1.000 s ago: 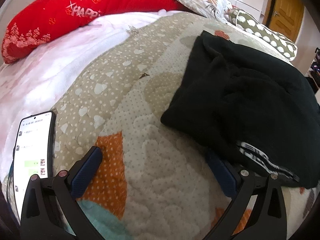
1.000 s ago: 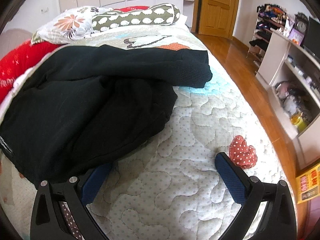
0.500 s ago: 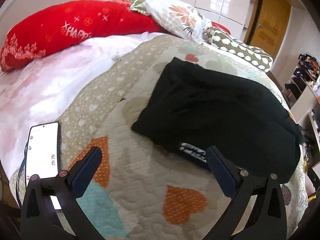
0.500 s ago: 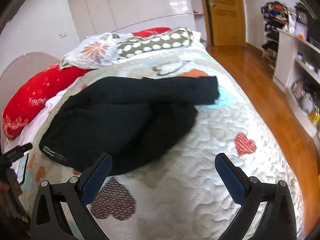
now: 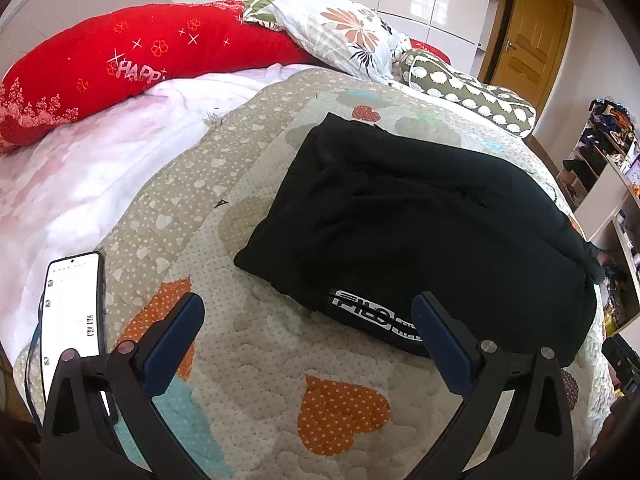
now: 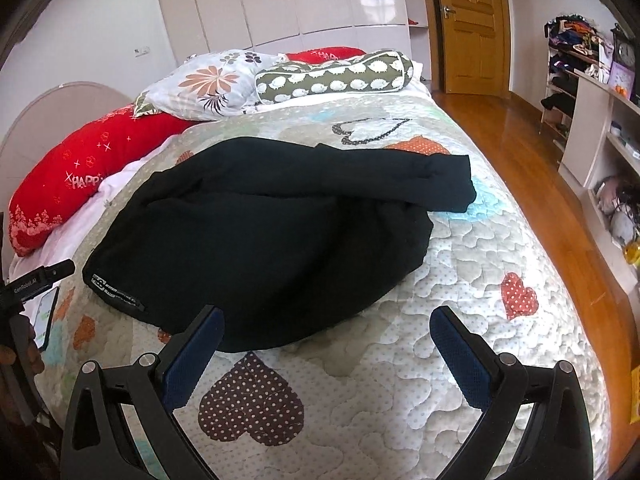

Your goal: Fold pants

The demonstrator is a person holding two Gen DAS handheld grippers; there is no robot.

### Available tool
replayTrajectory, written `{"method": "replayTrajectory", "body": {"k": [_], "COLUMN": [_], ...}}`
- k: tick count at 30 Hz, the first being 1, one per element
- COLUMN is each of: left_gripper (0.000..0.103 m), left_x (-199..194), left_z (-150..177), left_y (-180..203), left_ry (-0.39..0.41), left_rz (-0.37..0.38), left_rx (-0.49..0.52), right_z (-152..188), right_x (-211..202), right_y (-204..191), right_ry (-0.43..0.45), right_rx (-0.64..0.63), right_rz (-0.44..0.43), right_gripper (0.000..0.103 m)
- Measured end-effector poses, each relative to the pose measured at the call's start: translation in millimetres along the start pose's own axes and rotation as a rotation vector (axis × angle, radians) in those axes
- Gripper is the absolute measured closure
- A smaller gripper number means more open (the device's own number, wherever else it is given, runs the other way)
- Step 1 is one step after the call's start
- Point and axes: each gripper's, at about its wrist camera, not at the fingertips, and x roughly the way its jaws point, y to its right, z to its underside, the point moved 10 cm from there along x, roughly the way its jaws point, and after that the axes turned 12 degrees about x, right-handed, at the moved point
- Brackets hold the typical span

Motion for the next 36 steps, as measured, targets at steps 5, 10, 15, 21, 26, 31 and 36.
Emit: {"method": "replayTrajectory", "body": {"k": [5,10,15,21,26,31,36], "left_gripper": [0.0,0.0,0.0,0.0,0.006,0.081,0.092], "left_x": [8,16,28,45,64,63,29], "left_z": [2,8,21,15,1,-8,-13], "left_y": [1,1,-9,-8,7,14,6], "left_ry": [-0.03,-0.059,-0.095,-0.105,-0.107,-0.098,-0.045], "left_rz": [0.004,0.022,0.072,0.133,0.162,0.175,0.222], "left_rx": [-0.005,-0.018,-0.11,-0.203,-0.174,-0.14,-0.135], "right_z": [1,4,9,9,1,-10,-10], "right_x": [7,14,21,37,55,61,34], "right_y": [7,12,21,22,11,0,-11], "right_ry": [-0.018,-0.031,-0.051,-0.073,-0.07,-0.035,-0.026], "right_rx": [0.009,0.022,0.047,0.088,0.083,0.076,0.091], "right_rz": [0.01,0.013,0.01,-0.027,-0.055,-0.088,-0.145], "right_gripper": [0.0,0.0,0.0,0.001,0.015,0.077,0.1]}}
